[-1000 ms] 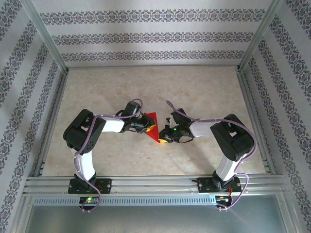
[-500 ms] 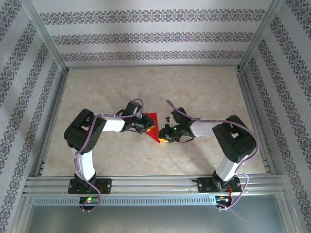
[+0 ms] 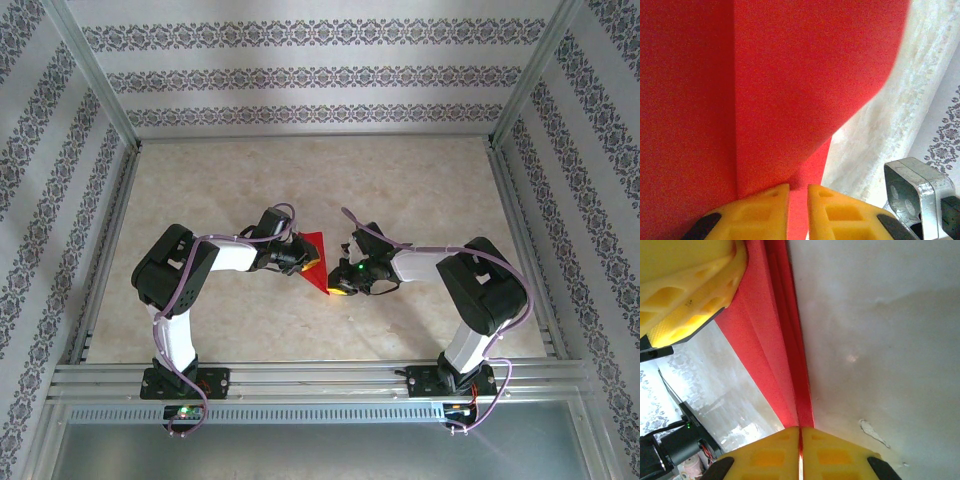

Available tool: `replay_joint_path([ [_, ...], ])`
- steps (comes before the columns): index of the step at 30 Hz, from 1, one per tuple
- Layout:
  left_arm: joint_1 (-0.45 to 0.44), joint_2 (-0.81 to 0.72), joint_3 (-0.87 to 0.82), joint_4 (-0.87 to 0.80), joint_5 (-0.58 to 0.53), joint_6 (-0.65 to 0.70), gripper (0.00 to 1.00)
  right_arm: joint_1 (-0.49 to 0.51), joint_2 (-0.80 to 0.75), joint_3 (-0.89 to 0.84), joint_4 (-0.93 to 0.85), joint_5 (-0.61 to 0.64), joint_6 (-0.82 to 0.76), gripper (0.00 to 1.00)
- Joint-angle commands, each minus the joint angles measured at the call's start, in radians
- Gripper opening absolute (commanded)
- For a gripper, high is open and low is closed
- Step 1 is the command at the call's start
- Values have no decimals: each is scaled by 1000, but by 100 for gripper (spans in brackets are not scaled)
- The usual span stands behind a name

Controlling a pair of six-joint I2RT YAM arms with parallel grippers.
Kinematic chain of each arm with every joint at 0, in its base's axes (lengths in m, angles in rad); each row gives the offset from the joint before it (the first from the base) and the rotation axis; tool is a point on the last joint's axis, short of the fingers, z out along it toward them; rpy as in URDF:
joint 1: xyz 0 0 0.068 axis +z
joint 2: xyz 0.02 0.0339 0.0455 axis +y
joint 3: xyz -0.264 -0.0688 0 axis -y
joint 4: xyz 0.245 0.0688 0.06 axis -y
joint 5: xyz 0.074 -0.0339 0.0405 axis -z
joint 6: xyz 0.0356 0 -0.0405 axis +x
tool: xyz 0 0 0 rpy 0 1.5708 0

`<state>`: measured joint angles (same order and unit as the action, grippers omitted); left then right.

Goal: Fold a paper plane with a square sheet of paper (pick it up from the middle)
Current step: Fourth fold the wing at the center of the table.

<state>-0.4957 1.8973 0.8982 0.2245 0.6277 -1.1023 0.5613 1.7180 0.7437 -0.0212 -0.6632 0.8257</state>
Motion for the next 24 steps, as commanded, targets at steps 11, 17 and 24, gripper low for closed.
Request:
replay_joint_path([
  [11, -9, 52, -10, -144, -43, 27, 17, -7, -58, 10, -52, 29, -32, 21],
  [17, -9, 53, -6, -152, -47, 30, 17, -6, -154, 44, -111, 88, -82, 23],
  [24, -9, 53, -7, -156, -51, 32, 17, 36, -32, 107, -11, 40, -65, 10],
])
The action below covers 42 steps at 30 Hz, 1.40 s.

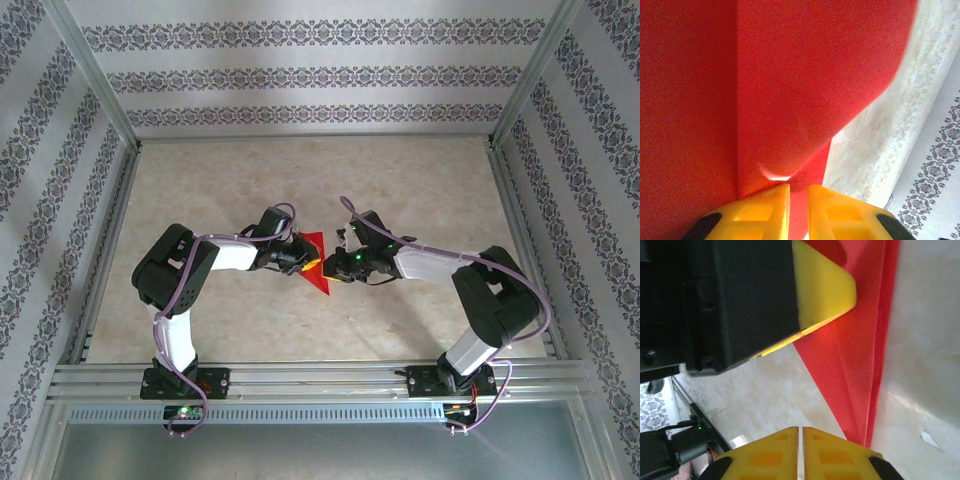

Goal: Fold a paper plane with a square sheet of paper (pick it up from the middle)
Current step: Fourth fold the wing at the center of the table.

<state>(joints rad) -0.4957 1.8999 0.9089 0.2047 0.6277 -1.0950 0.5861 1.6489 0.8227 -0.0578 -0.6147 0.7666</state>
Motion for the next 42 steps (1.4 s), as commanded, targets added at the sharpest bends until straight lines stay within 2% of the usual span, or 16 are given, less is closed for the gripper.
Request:
replay_joint_path([
  [1, -9, 50, -19, -139, -51, 24, 17, 12, 52, 34, 33, -6, -7, 10],
  [25, -6, 72, -28, -176, -88, -8, 13, 5, 199, -28, 79, -78, -5, 7],
  [42, 1, 82, -23, -233, -121, 0, 12, 8, 97, -163, 66, -131, -8, 7],
])
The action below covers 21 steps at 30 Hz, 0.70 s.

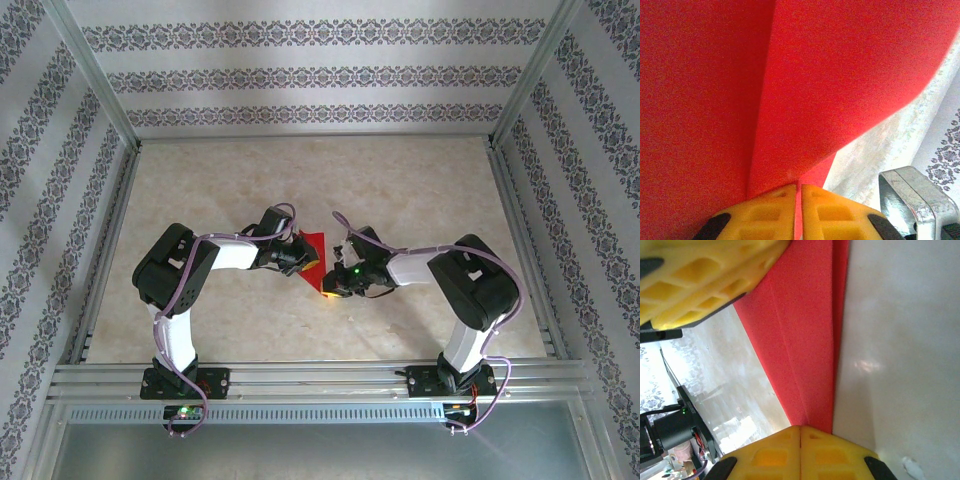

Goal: Fold a paper plane with a square sheet of paper (pick it up from the middle)
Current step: Fourth fold the wing at the center of the table.

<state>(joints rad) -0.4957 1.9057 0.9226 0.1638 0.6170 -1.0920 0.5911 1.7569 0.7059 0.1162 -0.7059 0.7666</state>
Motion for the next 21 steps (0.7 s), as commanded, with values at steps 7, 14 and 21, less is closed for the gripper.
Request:
replay_joint_path([
  [7, 1, 70, -33, -184, -100, 3, 11, -17, -103, -19, -76, -9, -8, 11],
  [14, 1, 64, -35, -171, -91, 1, 12, -24, -83, 0, -68, 9, -4, 10],
  [21, 1, 65, -39, -168, -89, 0, 11, -3, -49, -14, -59, -29, 1, 10],
])
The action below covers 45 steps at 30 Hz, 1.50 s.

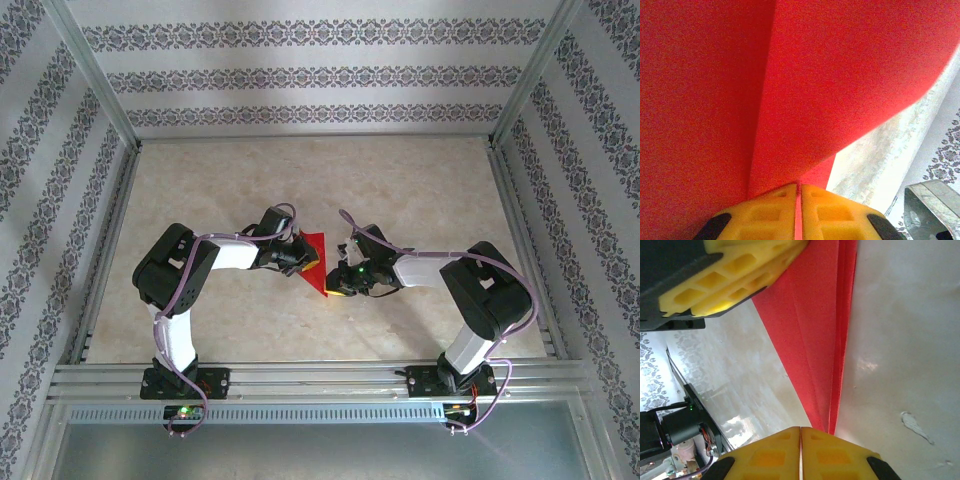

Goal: Fold a paper plane with a square sheet of paper (pick it up from the middle)
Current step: Fourth fold the wing at the center of the table.

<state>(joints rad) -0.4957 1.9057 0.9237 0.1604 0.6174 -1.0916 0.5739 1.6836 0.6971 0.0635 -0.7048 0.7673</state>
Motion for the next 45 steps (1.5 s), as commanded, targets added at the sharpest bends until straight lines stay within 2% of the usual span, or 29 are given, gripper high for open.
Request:
replay_joint_path([
  [1, 2, 66, -40, -164, -90, -1, 11, 16, 33, -5, -7, -30, 3, 10],
  [11, 1, 67, -42, -163, -91, -5, 11, 37, 105, 28, -105, 27, -26, 8],
  [20, 2, 65, -34, -171, -92, -1, 11, 13, -96, 79, -134, 111, -57, 9],
  [29, 2, 63, -31, -173, -89, -1, 11, 34, 64, 199, -130, 116, -57, 6],
  [34, 1, 63, -29, -181, -92, -4, 11, 41, 123, 202, -144, 125, -45, 4],
  [45, 2, 85, -13, -240, -123, -16, 10, 73, 65, 94, -234, 105, -62, 4],
])
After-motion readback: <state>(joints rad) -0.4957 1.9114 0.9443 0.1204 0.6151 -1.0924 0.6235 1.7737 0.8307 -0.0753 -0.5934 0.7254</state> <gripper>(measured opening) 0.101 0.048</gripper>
